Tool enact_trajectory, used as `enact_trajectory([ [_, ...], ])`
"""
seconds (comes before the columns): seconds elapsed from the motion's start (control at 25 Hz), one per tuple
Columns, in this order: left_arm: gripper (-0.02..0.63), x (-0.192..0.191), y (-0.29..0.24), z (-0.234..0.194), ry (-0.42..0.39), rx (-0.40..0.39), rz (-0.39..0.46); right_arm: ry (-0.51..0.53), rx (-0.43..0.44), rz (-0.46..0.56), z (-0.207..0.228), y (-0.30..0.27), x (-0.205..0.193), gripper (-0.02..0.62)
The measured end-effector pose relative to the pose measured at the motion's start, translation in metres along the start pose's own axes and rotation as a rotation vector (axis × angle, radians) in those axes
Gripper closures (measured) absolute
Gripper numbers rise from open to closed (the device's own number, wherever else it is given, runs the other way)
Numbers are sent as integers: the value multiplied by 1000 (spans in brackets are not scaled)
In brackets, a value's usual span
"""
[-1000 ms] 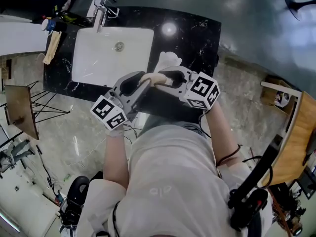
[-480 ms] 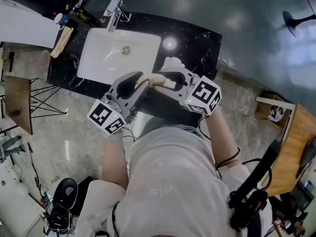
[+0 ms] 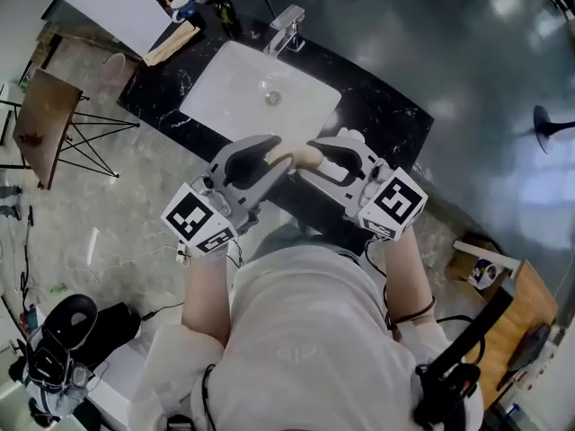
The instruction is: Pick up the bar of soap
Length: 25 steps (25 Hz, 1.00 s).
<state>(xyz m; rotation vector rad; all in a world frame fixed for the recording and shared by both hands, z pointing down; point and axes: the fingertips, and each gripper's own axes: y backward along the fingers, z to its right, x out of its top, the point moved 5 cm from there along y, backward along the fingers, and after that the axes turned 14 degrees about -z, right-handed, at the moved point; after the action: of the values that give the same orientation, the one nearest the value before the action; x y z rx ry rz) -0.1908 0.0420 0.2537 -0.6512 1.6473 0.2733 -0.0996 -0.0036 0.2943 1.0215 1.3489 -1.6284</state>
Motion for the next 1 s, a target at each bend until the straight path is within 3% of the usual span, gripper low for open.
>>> enact_trajectory([
  [0.32,489,24,57,18,-59,85,100,129,53,34,-41,-10,44,423],
  [0.72,488,27,90,25,-61,148,131,144,123,71,-63,-23,57,428],
  [1.0,488,27,86,25,-67,142,126,130,124,83,-62,-23,54,430],
])
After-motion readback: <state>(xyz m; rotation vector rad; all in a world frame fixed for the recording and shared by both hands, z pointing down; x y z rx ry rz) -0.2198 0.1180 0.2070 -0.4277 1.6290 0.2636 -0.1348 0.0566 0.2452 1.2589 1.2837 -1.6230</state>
